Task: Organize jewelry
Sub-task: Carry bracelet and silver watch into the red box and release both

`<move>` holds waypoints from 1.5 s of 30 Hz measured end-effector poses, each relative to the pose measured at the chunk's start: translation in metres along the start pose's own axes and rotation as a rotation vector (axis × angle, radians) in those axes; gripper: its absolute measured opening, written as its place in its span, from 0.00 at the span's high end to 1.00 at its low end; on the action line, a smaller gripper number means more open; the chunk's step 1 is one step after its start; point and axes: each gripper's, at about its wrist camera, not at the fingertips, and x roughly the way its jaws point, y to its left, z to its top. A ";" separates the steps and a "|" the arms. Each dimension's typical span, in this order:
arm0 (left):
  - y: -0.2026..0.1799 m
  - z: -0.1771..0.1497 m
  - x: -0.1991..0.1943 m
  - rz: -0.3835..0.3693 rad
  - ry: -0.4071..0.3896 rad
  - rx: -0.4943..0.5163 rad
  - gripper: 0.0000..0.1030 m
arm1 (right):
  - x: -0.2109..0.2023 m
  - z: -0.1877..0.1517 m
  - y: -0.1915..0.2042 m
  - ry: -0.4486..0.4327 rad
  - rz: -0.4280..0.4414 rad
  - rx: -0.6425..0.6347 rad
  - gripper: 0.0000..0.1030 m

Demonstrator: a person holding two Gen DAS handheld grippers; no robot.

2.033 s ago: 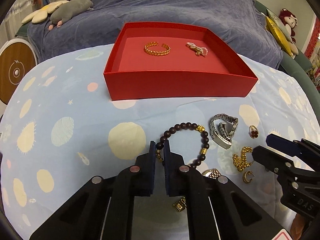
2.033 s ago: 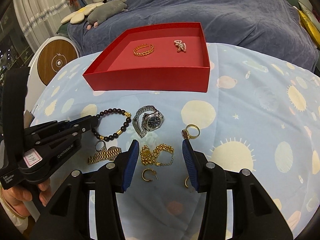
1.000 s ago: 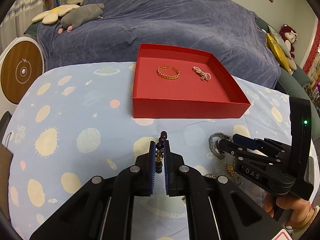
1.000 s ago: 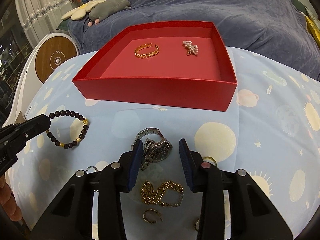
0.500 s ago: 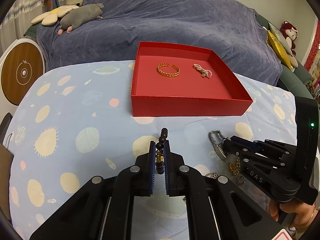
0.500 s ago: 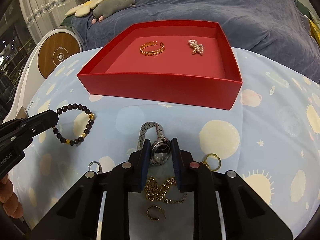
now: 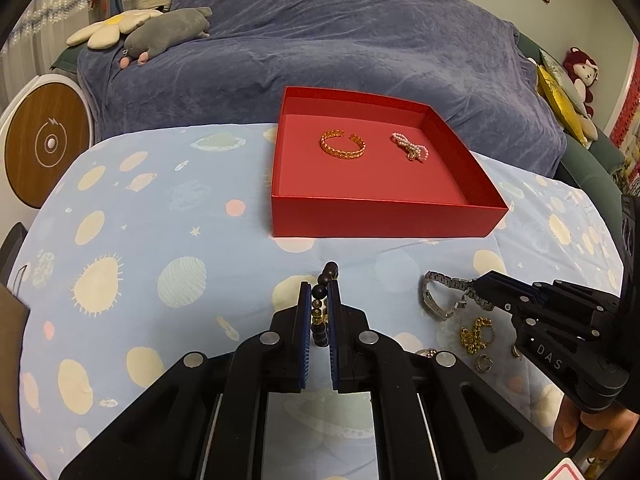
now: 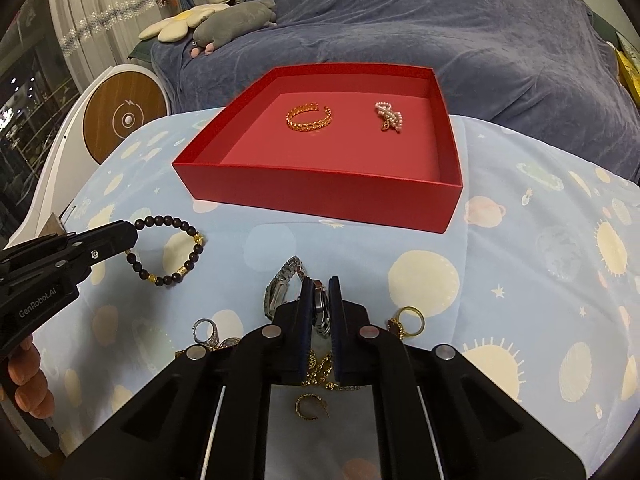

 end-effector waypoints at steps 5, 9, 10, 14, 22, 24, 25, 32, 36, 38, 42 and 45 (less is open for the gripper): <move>0.001 0.010 -0.013 -0.020 -0.034 -0.002 0.95 | -0.019 0.010 -0.004 -0.048 0.010 0.020 0.94; -0.005 0.022 -0.031 -0.033 -0.080 0.019 0.95 | -0.035 0.019 -0.005 -0.087 0.021 0.019 1.00; -0.007 0.026 -0.035 -0.036 -0.090 0.025 0.95 | -0.040 0.022 -0.005 -0.099 0.027 0.019 1.00; -0.015 0.047 -0.046 -0.040 -0.129 0.042 0.95 | -0.062 0.038 -0.002 -0.157 0.031 -0.001 1.00; -0.013 0.053 -0.049 -0.040 -0.157 0.013 0.95 | -0.050 0.023 -0.013 -0.082 0.041 0.012 0.84; -0.011 0.046 -0.040 -0.038 -0.127 0.007 0.95 | -0.035 0.005 -0.019 -0.024 0.023 0.039 0.65; -0.010 0.043 -0.036 -0.036 -0.115 0.007 0.95 | -0.027 -0.004 -0.022 0.021 0.033 0.057 0.65; -0.015 0.026 -0.025 -0.042 -0.073 0.014 0.95 | 0.002 -0.043 -0.032 0.134 0.048 0.146 0.65; -0.021 0.022 -0.021 -0.052 -0.062 0.029 0.95 | 0.005 -0.036 -0.029 0.099 0.060 0.153 0.65; -0.024 0.020 -0.018 -0.056 -0.052 0.034 0.95 | 0.010 -0.033 -0.027 0.100 0.057 0.148 0.65; -0.024 0.018 -0.013 -0.056 -0.036 0.043 0.95 | 0.014 -0.029 -0.020 0.087 0.033 0.114 0.76; -0.021 0.018 -0.009 -0.054 -0.028 0.040 0.95 | 0.014 -0.027 -0.019 0.081 0.029 0.102 0.77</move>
